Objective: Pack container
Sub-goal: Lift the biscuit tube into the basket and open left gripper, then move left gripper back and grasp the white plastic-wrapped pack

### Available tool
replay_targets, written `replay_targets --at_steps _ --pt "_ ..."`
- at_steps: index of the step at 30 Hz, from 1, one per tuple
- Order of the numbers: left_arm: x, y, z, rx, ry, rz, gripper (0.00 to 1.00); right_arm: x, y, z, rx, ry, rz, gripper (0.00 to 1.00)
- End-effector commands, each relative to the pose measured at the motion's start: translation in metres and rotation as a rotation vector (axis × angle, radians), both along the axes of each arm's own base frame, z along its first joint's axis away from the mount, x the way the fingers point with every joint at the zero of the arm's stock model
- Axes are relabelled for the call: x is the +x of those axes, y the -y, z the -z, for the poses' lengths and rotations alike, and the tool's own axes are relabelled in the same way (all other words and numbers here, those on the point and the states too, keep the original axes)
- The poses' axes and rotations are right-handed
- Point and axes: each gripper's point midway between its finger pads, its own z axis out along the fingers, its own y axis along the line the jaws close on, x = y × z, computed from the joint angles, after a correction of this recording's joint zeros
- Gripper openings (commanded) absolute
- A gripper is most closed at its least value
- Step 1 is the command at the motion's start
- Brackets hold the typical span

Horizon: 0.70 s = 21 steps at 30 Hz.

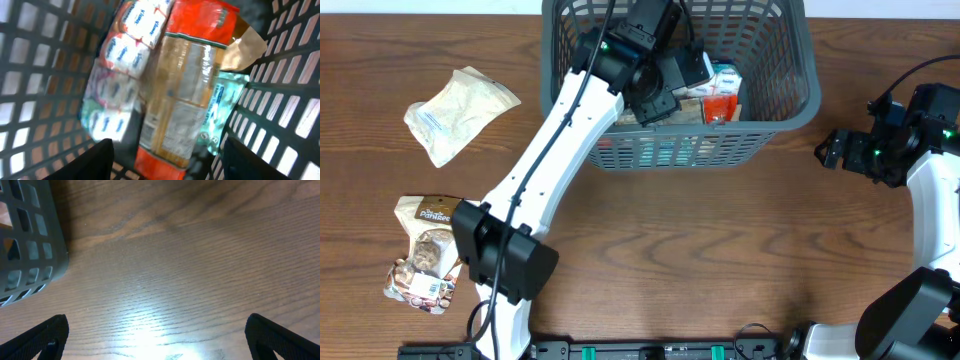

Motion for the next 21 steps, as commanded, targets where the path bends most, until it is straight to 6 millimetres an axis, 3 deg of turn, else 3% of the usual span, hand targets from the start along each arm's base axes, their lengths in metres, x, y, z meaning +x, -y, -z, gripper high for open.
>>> replay_targets --at_steps 1,5,8,10,12,15,21 --pt "-0.001 -0.011 -0.047 -0.02 0.112 -0.038 0.64 -0.002 -0.002 -0.005 0.008 0.014 0.001 0.99" --pt "-0.01 -0.03 -0.104 -0.046 0.247 -0.087 0.68 -0.002 -0.002 -0.004 0.008 0.011 -0.002 0.99" --pt "-0.023 -0.053 -0.163 -0.084 0.397 -0.14 0.71 -0.002 -0.002 -0.004 0.003 0.012 -0.012 0.99" --pt "-0.036 -0.083 -0.21 -0.111 0.528 -0.217 0.75 -0.002 -0.002 -0.004 0.003 0.012 -0.012 0.99" --pt "-0.045 -0.107 -0.23 -0.108 0.581 -0.274 0.79 -0.003 -0.002 -0.004 0.005 0.008 -0.012 0.99" --pt "-0.056 -0.159 -0.242 -0.057 0.604 -0.39 0.83 -0.003 -0.003 -0.004 0.005 0.007 -0.012 0.99" --pt "-0.051 -0.27 -0.201 0.093 0.447 -0.651 0.84 -0.003 -0.002 -0.004 0.002 0.007 -0.019 0.99"
